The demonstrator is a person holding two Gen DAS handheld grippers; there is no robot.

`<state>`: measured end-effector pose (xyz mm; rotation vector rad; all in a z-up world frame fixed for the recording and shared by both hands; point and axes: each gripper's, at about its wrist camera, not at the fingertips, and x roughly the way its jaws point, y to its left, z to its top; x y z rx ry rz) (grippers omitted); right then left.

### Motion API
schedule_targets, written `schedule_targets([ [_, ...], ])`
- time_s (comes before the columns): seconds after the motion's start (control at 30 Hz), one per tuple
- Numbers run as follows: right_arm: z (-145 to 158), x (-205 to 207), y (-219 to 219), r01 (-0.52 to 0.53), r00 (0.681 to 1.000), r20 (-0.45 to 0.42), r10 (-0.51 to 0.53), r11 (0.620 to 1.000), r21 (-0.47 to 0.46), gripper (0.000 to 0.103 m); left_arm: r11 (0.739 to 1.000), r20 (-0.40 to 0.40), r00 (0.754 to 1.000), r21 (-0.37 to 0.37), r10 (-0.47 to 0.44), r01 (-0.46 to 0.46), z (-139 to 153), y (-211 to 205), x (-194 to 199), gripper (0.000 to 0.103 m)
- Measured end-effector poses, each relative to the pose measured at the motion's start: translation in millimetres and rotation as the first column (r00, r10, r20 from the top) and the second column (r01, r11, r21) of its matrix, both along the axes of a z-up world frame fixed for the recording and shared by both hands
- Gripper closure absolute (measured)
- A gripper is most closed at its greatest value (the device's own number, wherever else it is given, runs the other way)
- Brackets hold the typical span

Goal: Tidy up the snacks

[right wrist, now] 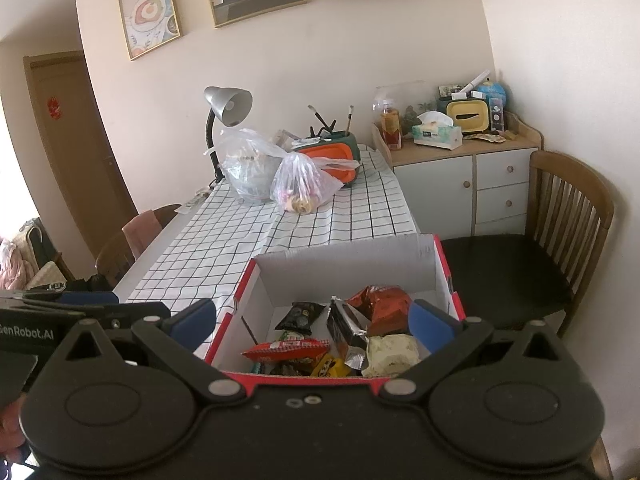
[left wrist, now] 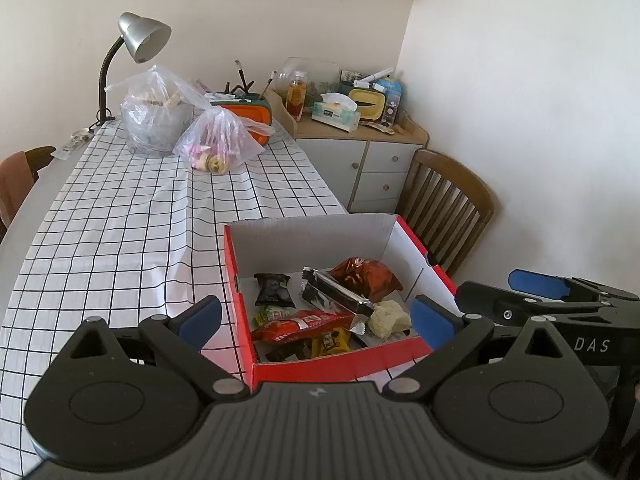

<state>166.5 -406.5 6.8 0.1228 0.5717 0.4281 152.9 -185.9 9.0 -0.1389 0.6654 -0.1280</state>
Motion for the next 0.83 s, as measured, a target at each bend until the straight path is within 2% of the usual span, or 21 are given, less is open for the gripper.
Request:
schedule_targets([
  [0.83,-7.0,-3.1,4.7,0.021,0.999,-0.033,-0.022,1.000,-0.013,0.000,0.999,-0.036,0.999,-0.040,-0.004,0.002,-7.7,0.8,0.6,0.002],
])
